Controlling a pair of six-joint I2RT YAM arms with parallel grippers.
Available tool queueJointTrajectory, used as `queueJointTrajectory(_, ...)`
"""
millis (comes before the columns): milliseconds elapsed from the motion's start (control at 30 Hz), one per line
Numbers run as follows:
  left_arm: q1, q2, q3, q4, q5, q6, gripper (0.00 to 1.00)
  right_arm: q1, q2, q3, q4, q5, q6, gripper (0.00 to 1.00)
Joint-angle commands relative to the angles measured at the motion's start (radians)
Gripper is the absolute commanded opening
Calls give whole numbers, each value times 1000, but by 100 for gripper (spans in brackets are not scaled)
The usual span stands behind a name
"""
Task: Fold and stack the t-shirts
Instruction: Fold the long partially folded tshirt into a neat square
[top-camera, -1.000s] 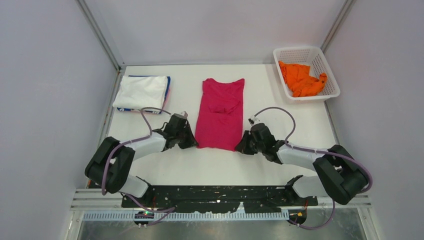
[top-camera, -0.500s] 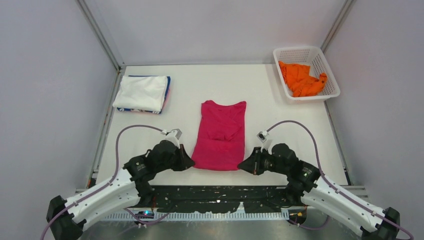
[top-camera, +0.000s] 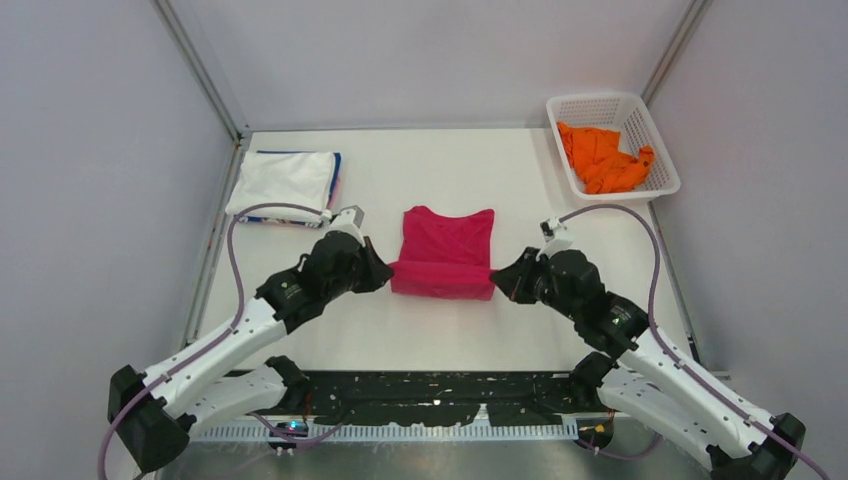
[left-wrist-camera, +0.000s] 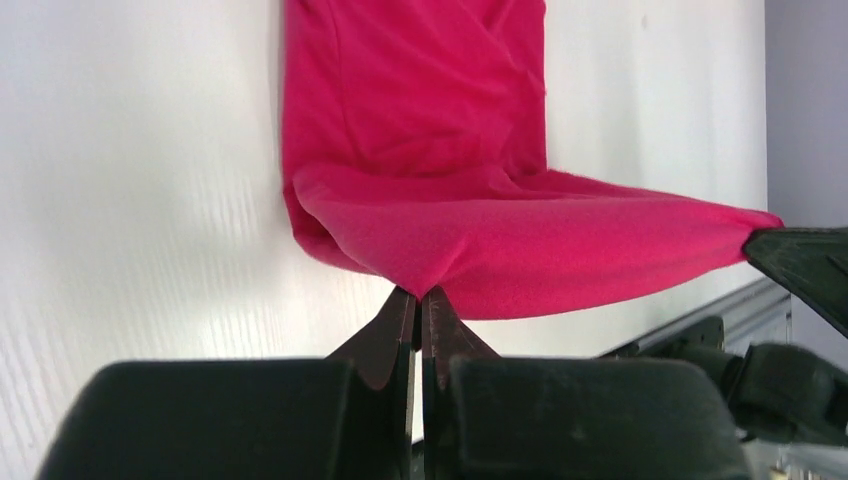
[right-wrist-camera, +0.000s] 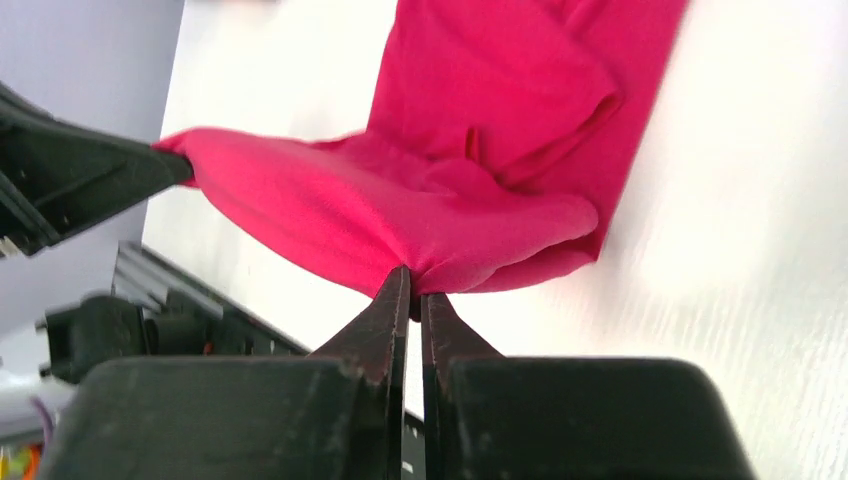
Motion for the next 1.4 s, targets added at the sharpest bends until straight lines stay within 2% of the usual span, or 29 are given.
queueJointTrajectory(0,96,114,126,76,24,75,0,-129,88,96,46,9,-84,5)
queueJointTrajectory(100,148,202,182,110,50,95,0,-242,164,120,81,-117,-120,5)
queueJointTrajectory(233,225,327,253,137,128,108,0,-360,251,142,152,-210,-138,5)
queueJointTrajectory(467,280,478,377,151,169,158,0,-461,431,196,258,-296,-152,5)
queueJointTrajectory(800,347,703,507,207,246,159,0,-531,678,313,333,-370,-167,5)
queueJointTrajectory(1100,383,884,669,133,254,165,0,-562,900,422,374,-414,-182,5)
queueJointTrajectory(1367,407,991,734,99,254,150,0,-569,1073,507,394,-429,-183,5)
